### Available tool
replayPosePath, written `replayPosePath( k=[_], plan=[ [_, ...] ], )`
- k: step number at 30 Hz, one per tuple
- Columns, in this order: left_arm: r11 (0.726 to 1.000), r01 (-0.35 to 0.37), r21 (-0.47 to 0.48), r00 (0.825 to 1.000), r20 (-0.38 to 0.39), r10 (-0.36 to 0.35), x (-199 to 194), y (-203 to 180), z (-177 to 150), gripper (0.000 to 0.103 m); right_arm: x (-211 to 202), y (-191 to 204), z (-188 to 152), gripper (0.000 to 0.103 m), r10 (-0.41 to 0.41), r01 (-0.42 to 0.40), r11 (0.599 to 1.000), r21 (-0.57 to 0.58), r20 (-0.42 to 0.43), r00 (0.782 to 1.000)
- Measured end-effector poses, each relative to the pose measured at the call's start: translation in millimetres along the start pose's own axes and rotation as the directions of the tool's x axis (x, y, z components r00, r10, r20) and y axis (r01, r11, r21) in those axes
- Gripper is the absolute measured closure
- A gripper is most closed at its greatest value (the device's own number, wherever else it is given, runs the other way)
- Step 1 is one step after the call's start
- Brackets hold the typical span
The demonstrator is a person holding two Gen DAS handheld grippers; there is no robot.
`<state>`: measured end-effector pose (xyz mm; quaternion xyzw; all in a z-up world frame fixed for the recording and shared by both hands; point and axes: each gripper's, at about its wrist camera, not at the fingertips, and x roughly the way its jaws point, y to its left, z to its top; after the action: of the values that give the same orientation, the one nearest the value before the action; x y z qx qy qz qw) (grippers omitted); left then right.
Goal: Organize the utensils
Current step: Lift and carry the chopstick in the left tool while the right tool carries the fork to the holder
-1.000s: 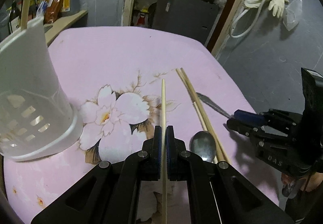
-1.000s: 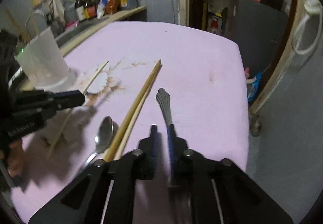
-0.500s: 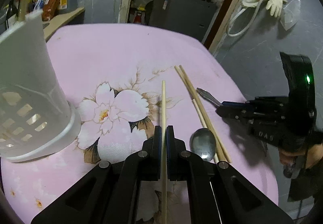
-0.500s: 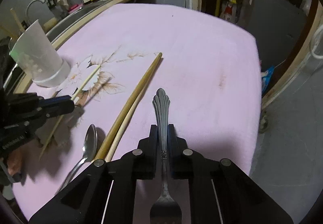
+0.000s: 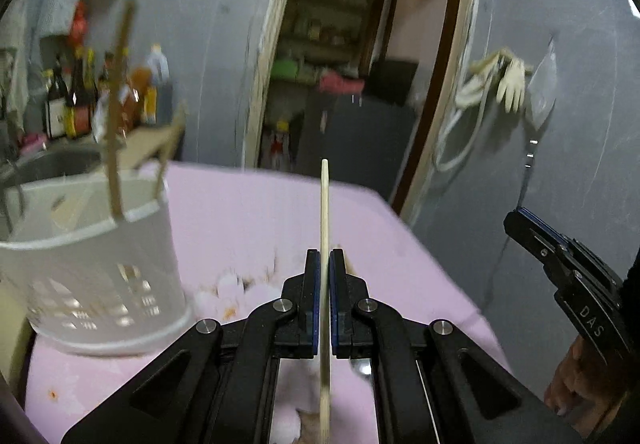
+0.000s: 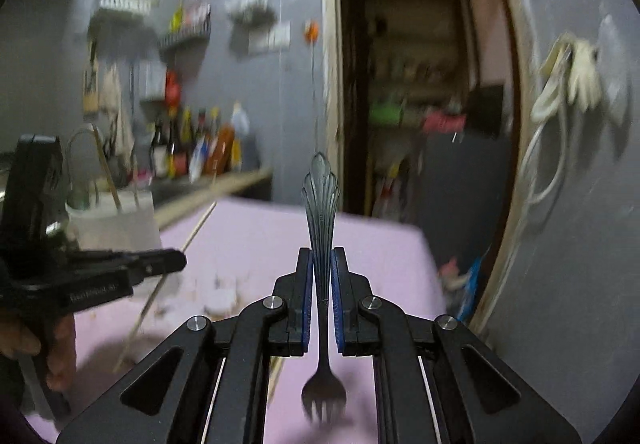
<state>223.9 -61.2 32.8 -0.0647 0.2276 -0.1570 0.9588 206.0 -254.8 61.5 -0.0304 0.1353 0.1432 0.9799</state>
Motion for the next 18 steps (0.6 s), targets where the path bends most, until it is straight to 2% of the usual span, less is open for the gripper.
replayPosePath(
  k=[3, 8, 13, 18],
  plan=[
    [1.000, -0.012, -0.003, 0.996, 0.092, 0.012, -18, -3, 4, 0.101, -7, 8, 15, 0.097, -0.020, 0.020, 1.000, -0.002, 0.090, 0.996],
    [1.000, -0.027, 0.000, 0.971, 0.236, 0.026, -46, -3, 20, 0.101, -7, 22, 39, 0.097, -0.019, 0.021, 1.000, -0.010, 0.158, 0.987],
    [0.999, -0.049, 0.011, 0.944, 0.327, 0.043, -70, 6, 35, 0.101, -11, 34, 56, 0.097, 0.005, 0.001, 1.000, -0.028, 0.191, 0.982],
    [0.998, -0.065, 0.009, 0.923, 0.380, 0.057, -91, 24, 54, 0.101, -17, 49, 71, 0.097, 0.022, -0.013, 0.999, -0.038, 0.233, 0.972]
  ],
)
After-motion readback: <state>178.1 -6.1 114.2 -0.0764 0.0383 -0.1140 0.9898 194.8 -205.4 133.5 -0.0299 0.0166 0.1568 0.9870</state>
